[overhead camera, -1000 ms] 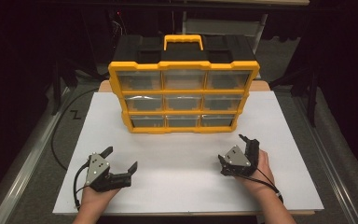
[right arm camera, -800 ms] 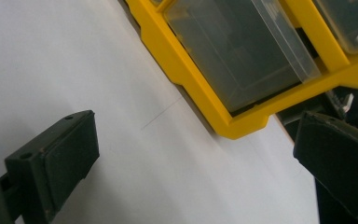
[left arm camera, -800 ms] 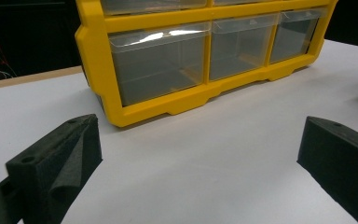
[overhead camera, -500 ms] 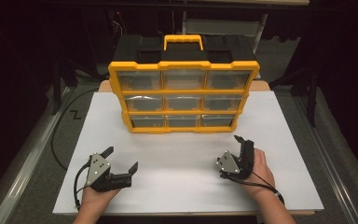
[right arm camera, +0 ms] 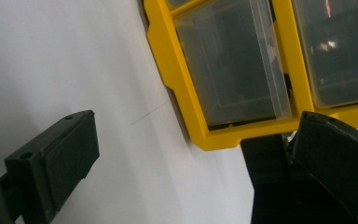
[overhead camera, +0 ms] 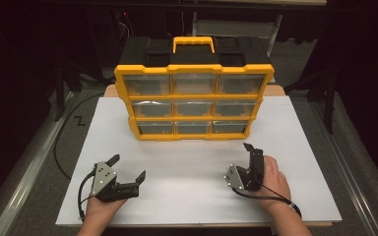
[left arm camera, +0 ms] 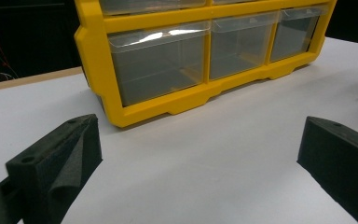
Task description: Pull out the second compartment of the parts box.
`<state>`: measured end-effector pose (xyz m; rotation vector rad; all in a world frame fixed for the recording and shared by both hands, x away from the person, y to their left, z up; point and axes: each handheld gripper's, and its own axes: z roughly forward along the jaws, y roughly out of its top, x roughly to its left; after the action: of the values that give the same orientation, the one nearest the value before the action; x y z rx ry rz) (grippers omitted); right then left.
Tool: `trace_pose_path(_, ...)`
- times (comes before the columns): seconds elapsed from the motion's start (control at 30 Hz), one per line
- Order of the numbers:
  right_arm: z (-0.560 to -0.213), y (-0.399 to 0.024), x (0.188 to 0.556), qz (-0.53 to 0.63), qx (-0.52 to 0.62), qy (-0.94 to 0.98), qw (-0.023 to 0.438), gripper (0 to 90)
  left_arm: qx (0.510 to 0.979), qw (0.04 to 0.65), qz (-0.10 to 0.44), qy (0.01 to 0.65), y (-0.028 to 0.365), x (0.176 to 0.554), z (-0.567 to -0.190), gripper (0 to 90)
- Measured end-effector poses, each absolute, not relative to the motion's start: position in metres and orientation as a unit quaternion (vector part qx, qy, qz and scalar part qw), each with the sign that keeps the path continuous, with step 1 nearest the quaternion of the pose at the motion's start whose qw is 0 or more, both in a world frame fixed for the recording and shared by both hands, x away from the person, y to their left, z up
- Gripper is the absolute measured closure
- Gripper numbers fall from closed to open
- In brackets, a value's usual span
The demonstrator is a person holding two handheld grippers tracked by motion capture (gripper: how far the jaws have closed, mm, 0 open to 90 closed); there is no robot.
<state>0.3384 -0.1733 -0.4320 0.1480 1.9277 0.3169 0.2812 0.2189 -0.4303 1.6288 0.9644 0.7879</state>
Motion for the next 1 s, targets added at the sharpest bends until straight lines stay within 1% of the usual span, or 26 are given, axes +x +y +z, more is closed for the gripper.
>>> trace_pose_path(0.57,-0.435,-0.159,0.329,0.069,-0.023,0.800,0.595,1.3,0.681,0.517,0.331,0.400,0.218,0.281,-0.430,0.4)
trace_pose_path(1.0,-0.445,-0.132,0.323,0.048,-0.066,0.796,0.599,1.0,0.687,0.521,0.327,0.388,0.217,0.281,-0.430,0.4)
